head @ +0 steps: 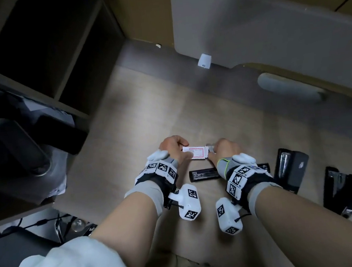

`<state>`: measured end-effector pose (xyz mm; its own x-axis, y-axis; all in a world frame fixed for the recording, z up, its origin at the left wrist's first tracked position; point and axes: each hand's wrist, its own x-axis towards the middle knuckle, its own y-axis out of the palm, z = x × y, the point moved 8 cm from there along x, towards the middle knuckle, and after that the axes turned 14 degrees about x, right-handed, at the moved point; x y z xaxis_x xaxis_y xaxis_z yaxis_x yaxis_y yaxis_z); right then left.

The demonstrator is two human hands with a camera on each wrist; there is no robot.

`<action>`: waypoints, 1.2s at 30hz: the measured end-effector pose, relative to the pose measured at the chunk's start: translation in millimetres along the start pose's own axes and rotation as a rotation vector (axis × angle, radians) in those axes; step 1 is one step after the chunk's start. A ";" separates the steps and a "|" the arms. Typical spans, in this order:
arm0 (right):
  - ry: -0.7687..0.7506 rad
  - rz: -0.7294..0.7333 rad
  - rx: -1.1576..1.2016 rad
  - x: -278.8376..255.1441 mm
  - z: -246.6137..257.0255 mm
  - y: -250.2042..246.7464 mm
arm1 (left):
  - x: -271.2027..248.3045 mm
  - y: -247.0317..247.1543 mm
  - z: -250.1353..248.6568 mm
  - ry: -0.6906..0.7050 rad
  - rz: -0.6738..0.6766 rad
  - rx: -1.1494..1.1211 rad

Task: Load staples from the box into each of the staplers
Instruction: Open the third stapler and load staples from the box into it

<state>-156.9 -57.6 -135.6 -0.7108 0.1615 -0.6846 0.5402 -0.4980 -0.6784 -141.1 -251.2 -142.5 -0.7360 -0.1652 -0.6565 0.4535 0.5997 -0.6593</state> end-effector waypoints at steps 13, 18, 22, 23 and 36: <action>-0.317 -0.084 0.233 -42.8 -4.8 -41.0 | -37.8 -0.6 -32.7 0.009 -0.100 -0.225; -0.506 -0.096 0.215 -73.2 0.2 -53.6 | -80.2 22.6 -49.7 0.040 0.104 -0.609; -0.569 -0.070 0.168 -91.6 -11.9 -56.3 | -111.0 33.3 -51.4 0.043 0.125 -0.723; -0.580 -0.066 0.153 -94.9 -13.9 -56.8 | -116.6 34.8 -51.8 0.044 0.119 -0.720; -0.661 -0.082 -0.114 -92.4 -25.8 -38.0 | -135.0 30.9 0.5 -0.143 -0.123 -0.906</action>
<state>-100.2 -31.6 -53.5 -0.8582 -0.3785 -0.3468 0.4910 -0.4078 -0.7698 -27.5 -210.9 -74.4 -0.6567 -0.3273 -0.6794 -0.2342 0.9449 -0.2289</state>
